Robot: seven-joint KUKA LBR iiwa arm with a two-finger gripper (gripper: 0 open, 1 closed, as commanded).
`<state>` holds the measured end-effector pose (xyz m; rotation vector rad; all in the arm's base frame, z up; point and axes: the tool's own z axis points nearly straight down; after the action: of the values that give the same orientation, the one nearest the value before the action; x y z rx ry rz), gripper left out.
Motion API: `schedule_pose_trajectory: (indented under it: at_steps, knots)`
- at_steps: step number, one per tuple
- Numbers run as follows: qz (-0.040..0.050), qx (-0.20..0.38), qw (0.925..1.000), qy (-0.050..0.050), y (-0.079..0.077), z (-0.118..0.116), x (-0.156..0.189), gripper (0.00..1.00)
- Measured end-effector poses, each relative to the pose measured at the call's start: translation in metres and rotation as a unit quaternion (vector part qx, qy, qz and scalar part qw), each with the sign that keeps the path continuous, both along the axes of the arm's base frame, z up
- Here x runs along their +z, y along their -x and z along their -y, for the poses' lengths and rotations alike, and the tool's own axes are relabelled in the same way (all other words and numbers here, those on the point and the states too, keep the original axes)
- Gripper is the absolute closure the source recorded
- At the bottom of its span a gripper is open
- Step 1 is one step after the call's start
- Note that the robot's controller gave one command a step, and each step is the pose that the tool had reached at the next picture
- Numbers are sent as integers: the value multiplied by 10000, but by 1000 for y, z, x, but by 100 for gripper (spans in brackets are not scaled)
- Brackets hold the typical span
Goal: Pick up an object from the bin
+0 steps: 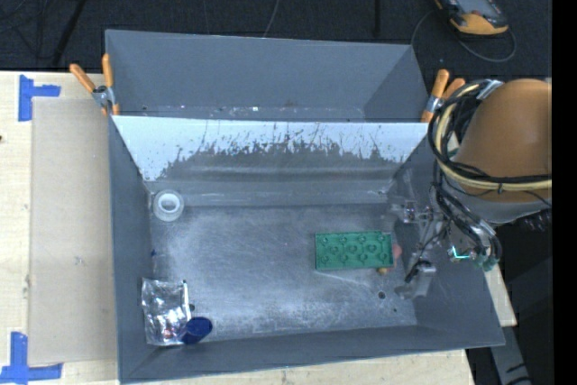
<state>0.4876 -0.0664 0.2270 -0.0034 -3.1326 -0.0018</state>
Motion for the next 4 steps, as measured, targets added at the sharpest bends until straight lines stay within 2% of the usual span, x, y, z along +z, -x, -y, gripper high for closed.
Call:
schedule_pose_trajectory:
  at_steps: [1, 2, 3, 4]
  knots:
    - [29, 279, 9996, 0, -79, 10, -162, 0]
    - [65, 331, 9994, 6, -84, -1, -126, 0]
    - [47, 586, 9983, 2, -85, -1, -126, 0]
    - [42, 263, 9996, 0, -101, 1, -159, 0]
